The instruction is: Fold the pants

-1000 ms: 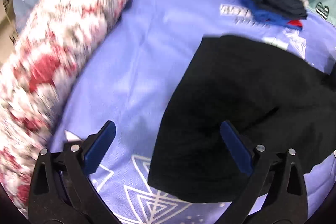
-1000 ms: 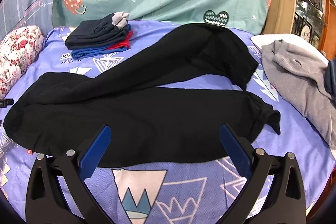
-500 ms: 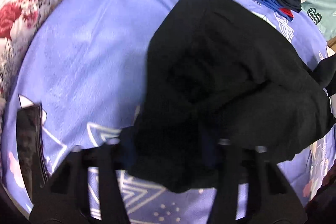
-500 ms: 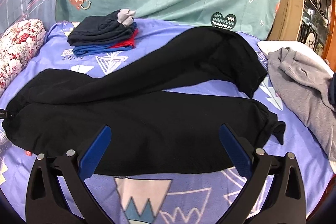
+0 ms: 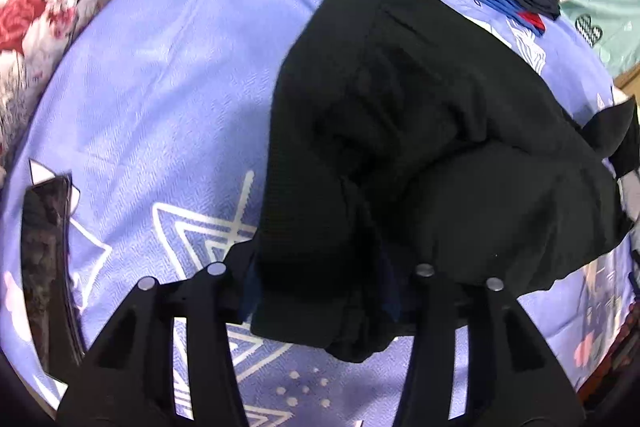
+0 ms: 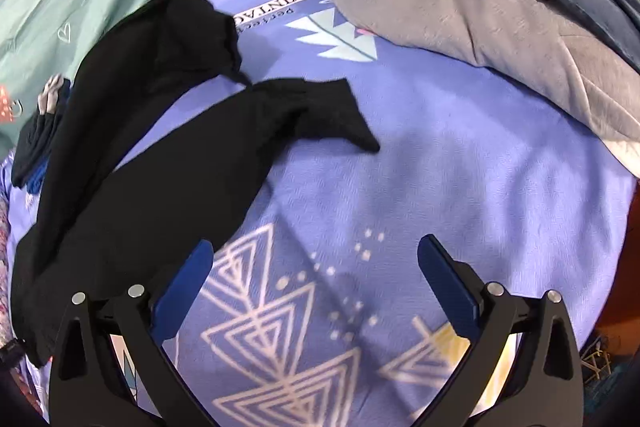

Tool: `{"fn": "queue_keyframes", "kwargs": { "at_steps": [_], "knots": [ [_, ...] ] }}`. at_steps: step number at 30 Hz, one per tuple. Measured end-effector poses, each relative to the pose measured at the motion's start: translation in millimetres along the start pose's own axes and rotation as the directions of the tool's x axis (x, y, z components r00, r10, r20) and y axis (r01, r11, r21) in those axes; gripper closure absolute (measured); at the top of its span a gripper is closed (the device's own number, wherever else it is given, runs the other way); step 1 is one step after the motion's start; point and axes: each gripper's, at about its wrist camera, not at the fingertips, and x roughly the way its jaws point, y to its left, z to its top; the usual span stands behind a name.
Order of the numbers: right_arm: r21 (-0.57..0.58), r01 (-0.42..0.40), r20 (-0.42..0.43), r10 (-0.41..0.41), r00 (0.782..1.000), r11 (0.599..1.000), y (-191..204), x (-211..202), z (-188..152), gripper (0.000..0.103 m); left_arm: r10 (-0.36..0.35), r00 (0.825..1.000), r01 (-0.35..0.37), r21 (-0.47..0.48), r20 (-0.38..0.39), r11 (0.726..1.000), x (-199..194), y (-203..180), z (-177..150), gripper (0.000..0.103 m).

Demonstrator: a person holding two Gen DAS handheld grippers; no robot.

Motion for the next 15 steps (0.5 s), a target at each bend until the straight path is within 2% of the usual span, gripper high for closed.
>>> {"fn": "queue_keyframes", "kwargs": {
  "at_steps": [4, 6, 11, 12, 13, 14, 15],
  "knots": [
    [0.039, -0.058, -0.02, 0.059, 0.998, 0.998, 1, 19, 21, 0.006, -0.04, 0.999, 0.039, -0.043, -0.009, 0.998, -4, 10, -8, 0.048],
    [0.1, -0.133, -0.046, 0.138, 0.989, 0.986, 1, 34, 35, 0.009, -0.058, 0.998, 0.057, -0.068, -0.009, 0.996, -6, 16, -13, 0.043],
    [0.19, -0.226, -0.097, 0.248, 0.964, 0.955, 6, 65, 60, 0.019, -0.104, 0.994, 0.099, -0.165, -0.02, 0.981, -12, 34, -20, 0.029],
    [0.205, -0.237, -0.102, 0.261, 0.96, 0.95, 7, 71, 64, 0.029, -0.108, 0.994, 0.102, -0.182, -0.025, 0.978, -13, 37, -22, 0.022],
    [0.217, -0.237, -0.112, 0.266, 0.958, 0.947, 6, 75, 66, 0.047, -0.111, 0.993, 0.104, -0.199, -0.028, 0.975, -15, 40, -24, 0.017],
    [0.23, -0.235, -0.124, 0.268, 0.955, 0.944, 5, 79, 68, 0.056, -0.119, 0.992, 0.111, -0.207, -0.029, 0.972, -17, 43, -29, 0.017],
    [0.247, -0.249, -0.13, 0.286, 0.949, 0.937, 4, 84, 70, 0.081, -0.133, 0.991, 0.123, -0.215, -0.034, 0.969, -18, 44, -30, 0.017]
  ]
}}
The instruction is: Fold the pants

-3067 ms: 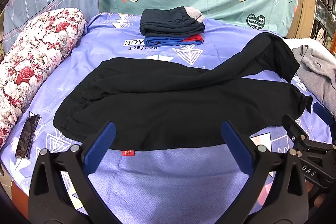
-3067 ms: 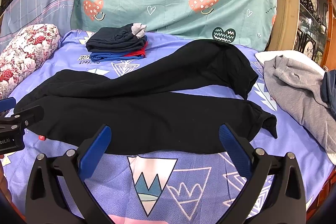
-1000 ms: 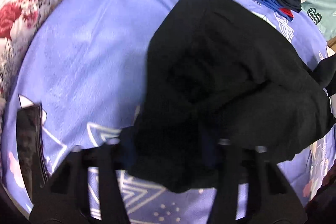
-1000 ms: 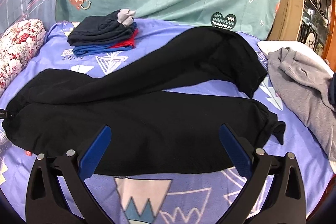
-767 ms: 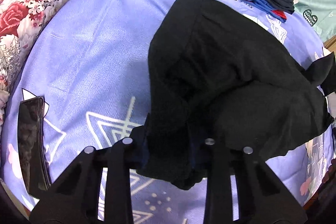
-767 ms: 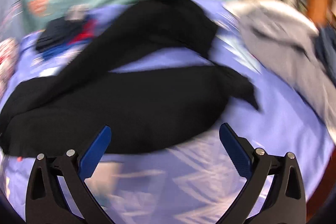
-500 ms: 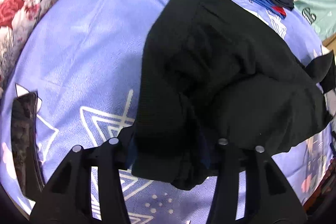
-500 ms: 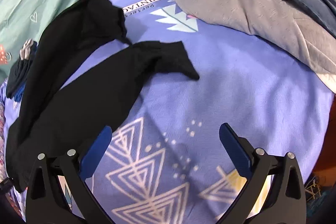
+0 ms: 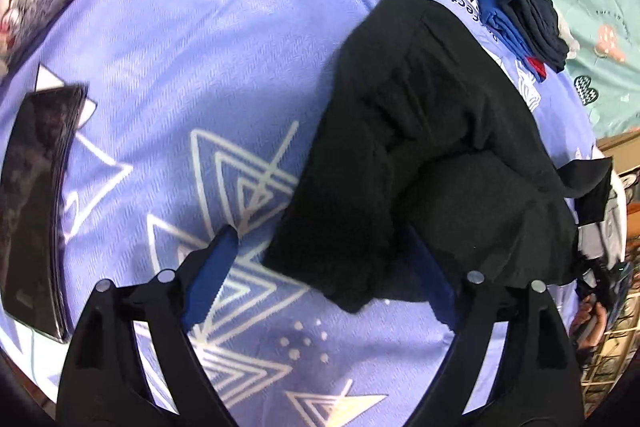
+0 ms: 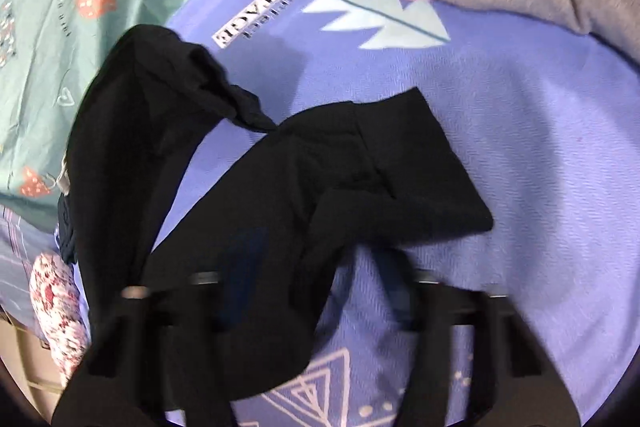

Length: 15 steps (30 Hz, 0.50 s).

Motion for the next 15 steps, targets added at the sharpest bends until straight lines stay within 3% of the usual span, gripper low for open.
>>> {"fn": "queue_keyframes", "kwargs": {
  "at_steps": [1, 6, 8, 9, 10, 12, 15],
  "knots": [
    [0.017, -0.013, -0.008, 0.013, 1.0, 1.0, -3, 1, 1, 0.093, -0.009, 1.0, 0.009, -0.003, -0.005, 1.0, 0, 0, -1, 0.017],
    [-0.038, -0.01, 0.065, 0.013, 0.998, 0.999, 3, -17, -4, 0.096, -0.055, 0.998, 0.055, -0.006, -0.024, 0.998, 4, -8, -2, 0.018],
    [-0.061, -0.009, 0.075, 0.014, 0.997, 0.998, 5, -22, -6, 0.096, -0.032, 0.999, 0.032, -0.013, -0.011, 0.999, 7, -12, 3, 0.033],
    [-0.07, -0.003, 0.078, 0.009, 0.997, 0.998, 7, -24, -8, 0.096, -0.031, 0.999, 0.031, -0.006, -0.013, 0.999, 11, -17, 6, 0.058],
    [-0.078, 0.0, 0.08, 0.006, 0.997, 0.997, 8, -26, -8, 0.096, -0.045, 0.999, 0.045, 0.001, -0.022, 0.999, 13, -19, 8, 0.064],
    [-0.08, 0.002, 0.08, 0.004, 0.997, 0.997, 8, -26, -8, 0.096, -0.005, 1.0, 0.004, 0.018, 0.03, 1.0, 8, -29, 10, 0.07],
    [-0.072, 0.012, 0.075, -0.007, 0.997, 0.997, 8, -25, -8, 0.096, 0.06, 0.993, -0.068, 0.082, 0.098, 0.994, -3, -49, 12, 0.072]
  ]
}}
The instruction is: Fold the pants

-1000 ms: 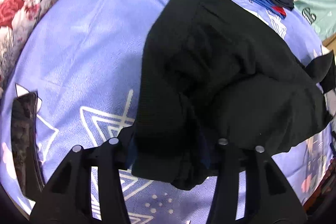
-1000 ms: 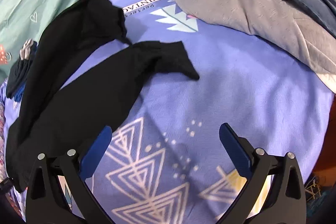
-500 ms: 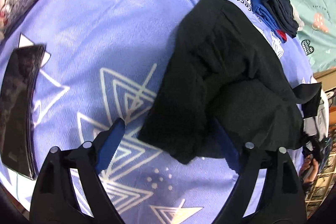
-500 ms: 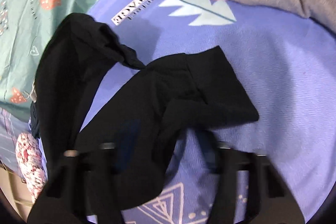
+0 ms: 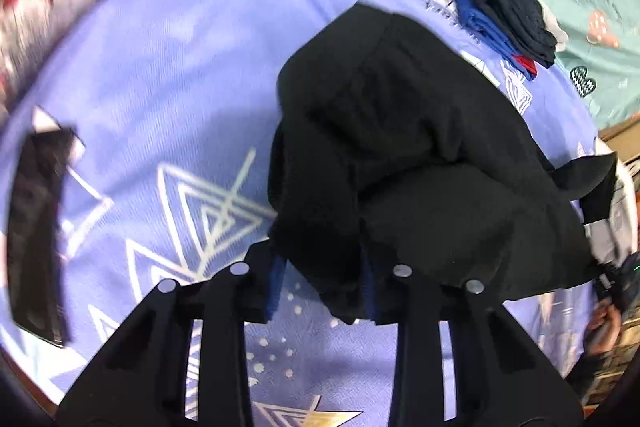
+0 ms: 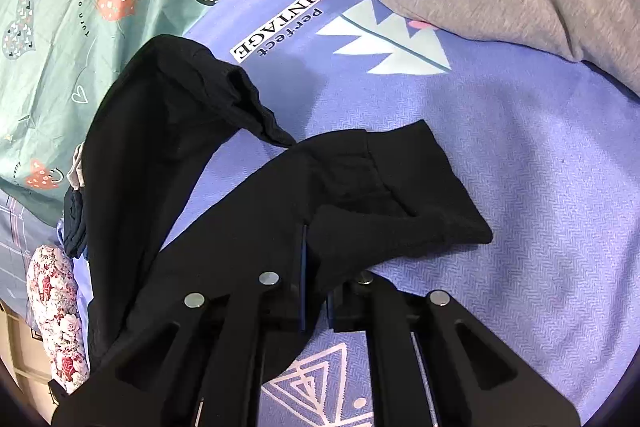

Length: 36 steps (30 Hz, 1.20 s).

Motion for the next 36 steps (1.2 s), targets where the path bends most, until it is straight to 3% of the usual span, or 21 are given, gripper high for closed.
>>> {"fn": "queue_keyframes", "kwargs": {
  "at_steps": [4, 6, 9, 13, 17, 19, 21, 22, 23, 24, 25, 28, 32, 33, 35, 36],
  "knots": [
    [-0.027, -0.045, 0.055, 0.046, 0.997, 0.999, 12, -23, 5, 0.096, -0.02, 0.994, 0.024, -0.036, 0.109, 0.999, -41, -1, 13, 0.074],
    [-0.034, -0.07, 0.097, 0.073, 0.993, 0.997, 13, -46, 7, 0.097, 0.0, 0.98, 0.005, -0.025, 0.198, 1.0, -72, 2, 15, 0.074],
    [-0.053, -0.076, 0.092, 0.081, 0.992, 0.996, 9, -69, -2, 0.098, 0.057, 0.968, -0.051, -0.029, 0.244, 0.998, -96, 8, 8, 0.074],
    [-0.054, -0.075, 0.049, 0.077, 0.996, 0.996, -13, -88, -27, 0.098, 0.07, 0.979, -0.061, -0.049, 0.193, 0.997, -101, 25, -7, 0.074],
    [-0.065, -0.035, -0.059, 0.031, 0.998, 0.997, -36, -88, -67, 0.098, 0.097, 0.986, -0.092, -0.036, 0.14, 0.995, -91, 36, -25, 0.072],
    [-0.077, -0.018, -0.129, 0.008, 0.992, 0.997, -43, -81, -86, 0.096, 0.138, 0.985, -0.133, -0.055, 0.105, 0.99, -83, 48, -34, 0.059],
    [-0.084, 0.012, -0.181, -0.027, 0.983, 0.996, -49, -73, -97, 0.09, 0.201, 0.976, -0.194, -0.085, 0.082, 0.977, -77, 55, -36, 0.056],
    [-0.075, 0.019, -0.177, -0.032, 0.984, 0.997, -51, -73, -98, 0.069, 0.206, 0.975, -0.197, -0.096, 0.09, 0.976, -79, 56, -37, 0.055],
    [-0.053, 0.025, -0.162, -0.033, 0.986, 0.998, -55, -76, -97, 0.056, 0.21, 0.97, -0.197, -0.107, 0.121, 0.975, -86, 56, -37, 0.052],
    [-0.027, 0.011, -0.123, -0.014, 0.992, 1.0, -60, -82, -94, 0.043, 0.215, 0.965, -0.2, -0.105, 0.153, 0.974, -93, 55, -37, 0.038],
    [-0.014, 0.014, -0.099, -0.016, 0.995, 1.0, -62, -85, -91, 0.041, 0.22, 0.958, -0.205, -0.097, 0.184, 0.974, -100, 52, -37, 0.025],
    [0.065, 0.02, -0.065, -0.016, 0.998, 0.998, -76, -83, -81, 0.041, 0.21, 0.94, -0.202, -0.056, 0.268, 0.978, -116, 37, -34, 0.021],
    [0.101, 0.043, -0.075, -0.036, 0.997, 0.994, -78, -63, -72, 0.045, 0.128, 0.97, -0.123, -0.034, 0.206, 0.992, -97, 21, -29, 0.02],
    [0.104, 0.041, -0.064, -0.034, 0.997, 0.994, -76, -60, -70, 0.063, 0.106, 0.978, -0.101, -0.035, 0.18, 0.994, -88, 17, -28, 0.02],
    [0.103, 0.035, -0.058, -0.029, 0.998, 0.994, -74, -54, -63, 0.087, 0.075, 0.985, -0.073, -0.022, 0.152, 0.997, -73, 7, -29, 0.02],
    [0.106, 0.037, -0.034, -0.033, 0.999, 0.994, -74, -54, -59, 0.09, 0.071, 0.987, -0.07, -0.011, 0.145, 0.997, -68, 3, -30, 0.02]
  ]
}}
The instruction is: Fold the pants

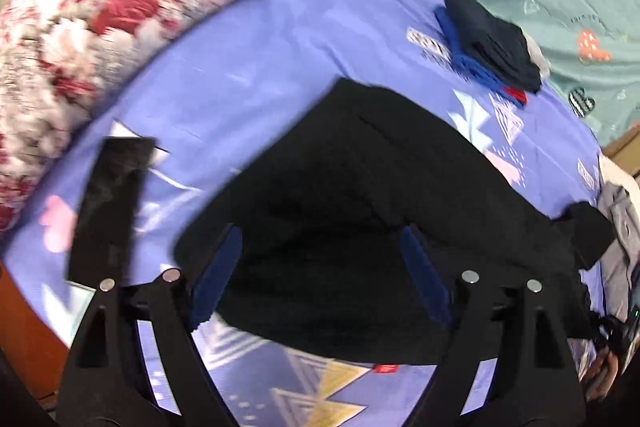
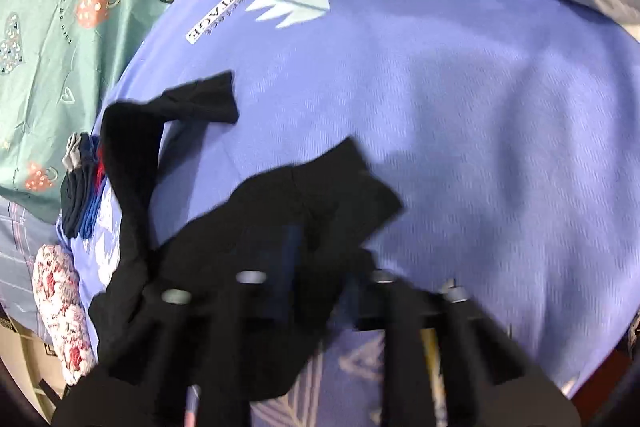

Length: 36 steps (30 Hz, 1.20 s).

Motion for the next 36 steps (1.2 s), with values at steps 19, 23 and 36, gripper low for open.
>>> {"fn": "queue_keyframes", "kwargs": {
  "at_steps": [19, 23, 36],
  "knots": [
    [-0.221, 0.45, 0.468, -0.31, 0.827, 0.865, 63, -49, 31, 0.016, 0.068, 0.997, -0.08, 0.357, 0.046, 0.931, 38, -60, 79, 0.006],
    [-0.309, 0.328, 0.414, -0.185, 0.891, 0.893, 89, -43, 23, 0.015, 0.068, 0.997, -0.037, 0.487, -0.048, 0.873, 89, -82, 108, 0.006],
    [-0.396, 0.185, 0.222, -0.102, 0.97, 0.899, 133, 0, 14, 0.013, 0.075, 0.99, 0.037, 0.73, -0.121, 0.682, 146, -109, 109, 0.097]
  ]
}}
